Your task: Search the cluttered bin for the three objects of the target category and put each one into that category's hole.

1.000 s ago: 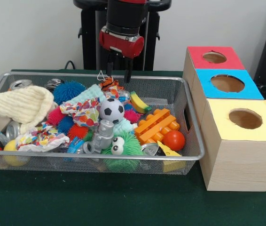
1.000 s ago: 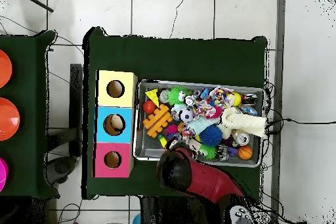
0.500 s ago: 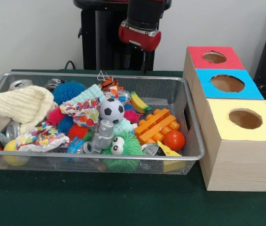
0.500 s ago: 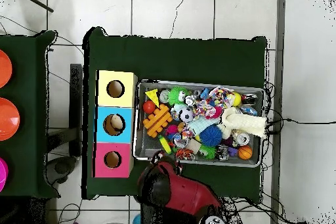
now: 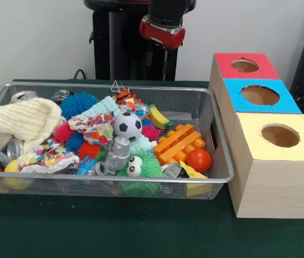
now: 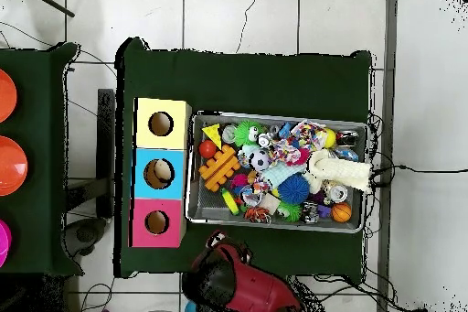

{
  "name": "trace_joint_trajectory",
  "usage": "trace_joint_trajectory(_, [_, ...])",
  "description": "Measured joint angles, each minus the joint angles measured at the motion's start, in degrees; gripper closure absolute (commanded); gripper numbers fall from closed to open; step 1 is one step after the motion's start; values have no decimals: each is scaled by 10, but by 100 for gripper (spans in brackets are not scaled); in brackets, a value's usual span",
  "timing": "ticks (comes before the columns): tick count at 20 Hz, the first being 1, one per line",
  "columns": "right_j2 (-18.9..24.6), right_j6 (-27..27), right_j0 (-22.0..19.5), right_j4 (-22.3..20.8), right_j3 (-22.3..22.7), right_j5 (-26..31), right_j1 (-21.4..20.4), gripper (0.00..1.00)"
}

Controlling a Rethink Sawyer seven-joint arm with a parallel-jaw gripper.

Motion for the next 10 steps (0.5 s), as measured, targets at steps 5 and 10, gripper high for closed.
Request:
trace_joint_trajectory(5, [2, 0, -42, 0, 23, -14, -7, 0])
trace_joint_trajectory(10, [1, 0, -84, 0, 33, -30, -9, 0])
